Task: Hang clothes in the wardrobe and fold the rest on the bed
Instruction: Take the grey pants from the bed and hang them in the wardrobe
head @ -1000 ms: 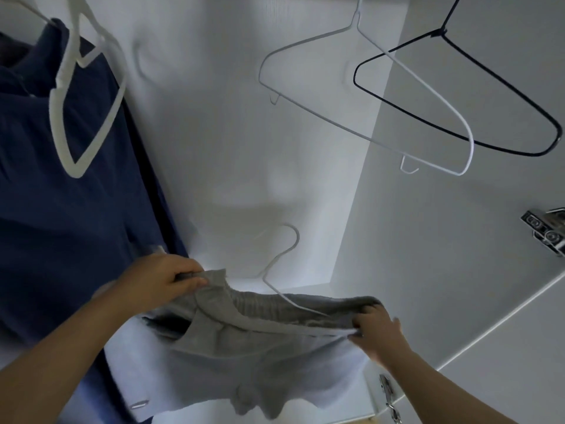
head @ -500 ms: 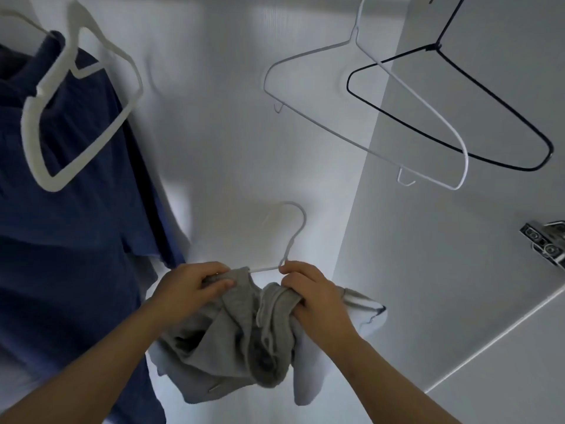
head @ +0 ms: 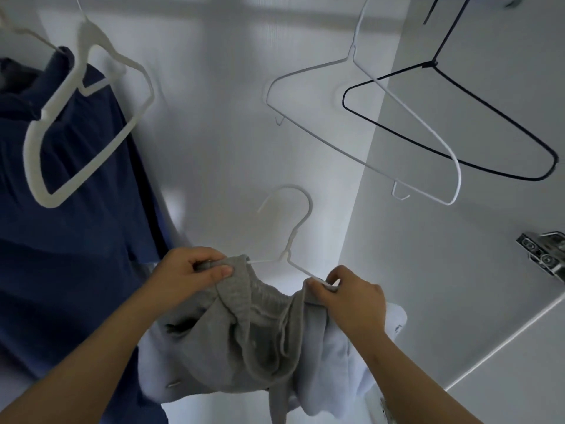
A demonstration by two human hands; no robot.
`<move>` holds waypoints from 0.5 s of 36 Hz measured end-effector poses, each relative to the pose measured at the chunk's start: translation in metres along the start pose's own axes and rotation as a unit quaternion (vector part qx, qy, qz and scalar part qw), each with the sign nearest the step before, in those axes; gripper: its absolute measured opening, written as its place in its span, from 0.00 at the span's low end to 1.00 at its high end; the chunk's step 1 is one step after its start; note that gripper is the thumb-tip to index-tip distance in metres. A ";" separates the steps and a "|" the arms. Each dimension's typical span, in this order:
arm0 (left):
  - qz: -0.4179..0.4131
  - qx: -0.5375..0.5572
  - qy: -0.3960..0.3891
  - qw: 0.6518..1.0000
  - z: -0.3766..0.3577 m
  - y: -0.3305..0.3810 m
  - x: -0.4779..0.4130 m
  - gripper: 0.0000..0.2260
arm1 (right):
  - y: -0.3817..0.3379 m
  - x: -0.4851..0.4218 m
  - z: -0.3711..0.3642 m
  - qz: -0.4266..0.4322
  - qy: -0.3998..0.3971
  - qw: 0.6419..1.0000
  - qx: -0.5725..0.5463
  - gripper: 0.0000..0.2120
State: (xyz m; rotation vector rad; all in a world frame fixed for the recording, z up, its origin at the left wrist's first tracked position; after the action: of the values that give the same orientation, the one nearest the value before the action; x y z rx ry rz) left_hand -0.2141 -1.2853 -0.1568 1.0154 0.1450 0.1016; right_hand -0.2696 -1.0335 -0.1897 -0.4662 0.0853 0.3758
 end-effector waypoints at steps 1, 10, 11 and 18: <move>-0.001 0.002 -0.002 1.000 -0.001 -0.002 -0.002 0.14 | -0.003 0.000 -0.001 0.003 0.005 1.000 -0.005 0.17; -0.036 -0.111 -0.038 0.992 -0.008 0.001 -0.005 0.13 | 0.004 0.002 -0.003 -0.008 0.069 0.995 -0.071 0.17; -0.027 -0.125 -0.034 0.991 -0.004 -0.002 -0.006 0.07 | 0.006 0.002 -0.001 -0.012 0.078 0.994 -0.077 0.17; -0.015 -0.212 -0.033 0.977 -0.011 0.003 -0.004 0.16 | 0.000 0.004 0.001 -0.006 0.095 0.991 -0.095 0.16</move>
State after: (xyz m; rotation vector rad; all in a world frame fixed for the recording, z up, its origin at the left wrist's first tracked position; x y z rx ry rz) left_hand -0.2199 -1.2749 -0.1602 0.5898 0.0726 0.0664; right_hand -0.2664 -1.0314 -0.1891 -0.6901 0.2335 0.3281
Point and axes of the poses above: each hand's wrist, its own x-axis away from the middle knuckle, its own z-axis out of the back of the hand, y = z × x, the point moved 7 cm from there along -x, towards the middle knuckle, and after that the axes turned 13 degrees about z, right-handed, at the moved point
